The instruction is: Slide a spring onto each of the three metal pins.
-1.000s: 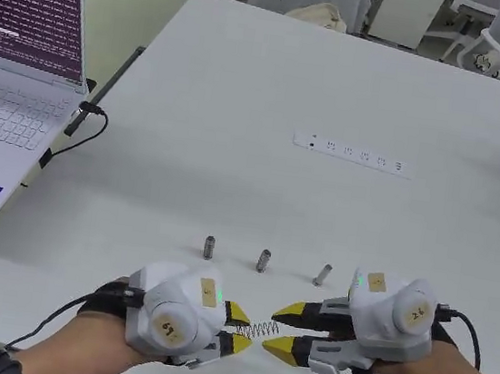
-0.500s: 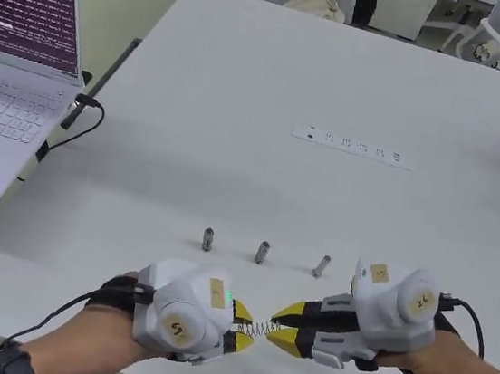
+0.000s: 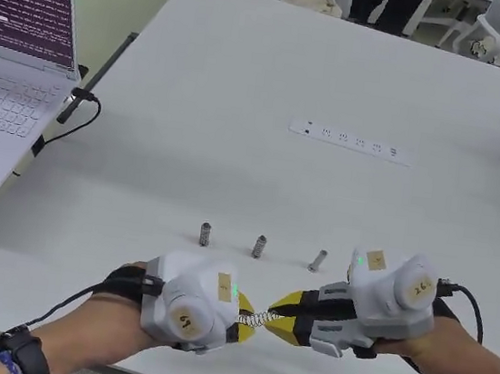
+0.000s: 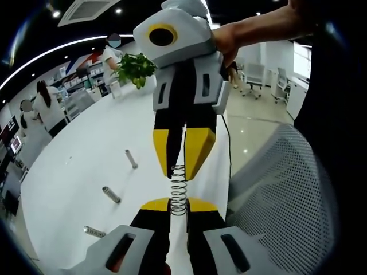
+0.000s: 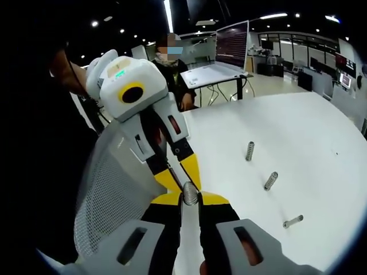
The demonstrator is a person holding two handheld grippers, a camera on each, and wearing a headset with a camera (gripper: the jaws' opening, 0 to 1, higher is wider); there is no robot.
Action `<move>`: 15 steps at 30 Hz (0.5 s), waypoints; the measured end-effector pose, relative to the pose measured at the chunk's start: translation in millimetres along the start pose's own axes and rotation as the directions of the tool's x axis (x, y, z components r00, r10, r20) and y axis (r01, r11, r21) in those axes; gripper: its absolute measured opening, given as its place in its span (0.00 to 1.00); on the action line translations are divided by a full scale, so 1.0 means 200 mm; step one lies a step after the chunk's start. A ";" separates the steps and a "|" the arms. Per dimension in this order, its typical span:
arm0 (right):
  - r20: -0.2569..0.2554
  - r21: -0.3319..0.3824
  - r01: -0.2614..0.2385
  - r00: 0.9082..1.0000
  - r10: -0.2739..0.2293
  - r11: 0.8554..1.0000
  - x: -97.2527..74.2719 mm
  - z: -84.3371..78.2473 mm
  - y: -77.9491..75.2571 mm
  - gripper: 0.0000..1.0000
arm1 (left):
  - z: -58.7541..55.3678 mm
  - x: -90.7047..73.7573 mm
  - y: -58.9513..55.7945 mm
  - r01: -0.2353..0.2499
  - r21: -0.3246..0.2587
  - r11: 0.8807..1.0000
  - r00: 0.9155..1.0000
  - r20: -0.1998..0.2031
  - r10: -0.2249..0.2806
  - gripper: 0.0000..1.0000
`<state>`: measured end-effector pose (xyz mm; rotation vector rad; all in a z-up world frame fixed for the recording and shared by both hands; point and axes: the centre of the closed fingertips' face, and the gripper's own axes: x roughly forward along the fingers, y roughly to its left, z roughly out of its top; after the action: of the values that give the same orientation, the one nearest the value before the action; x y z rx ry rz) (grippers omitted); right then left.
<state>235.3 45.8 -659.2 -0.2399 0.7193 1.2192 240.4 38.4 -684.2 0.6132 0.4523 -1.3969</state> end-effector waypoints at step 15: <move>-0.086 -0.092 -0.005 0.996 -0.003 0.996 0.02 0.02 -0.02 0.09 | 0.01 0.02 0.03 0.000 -0.038 0.999 1.000 0.027 0.001 0.02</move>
<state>241.0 49.8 -658.2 -0.3702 0.7379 1.2509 246.2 33.4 -684.0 0.5631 0.4557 -1.3919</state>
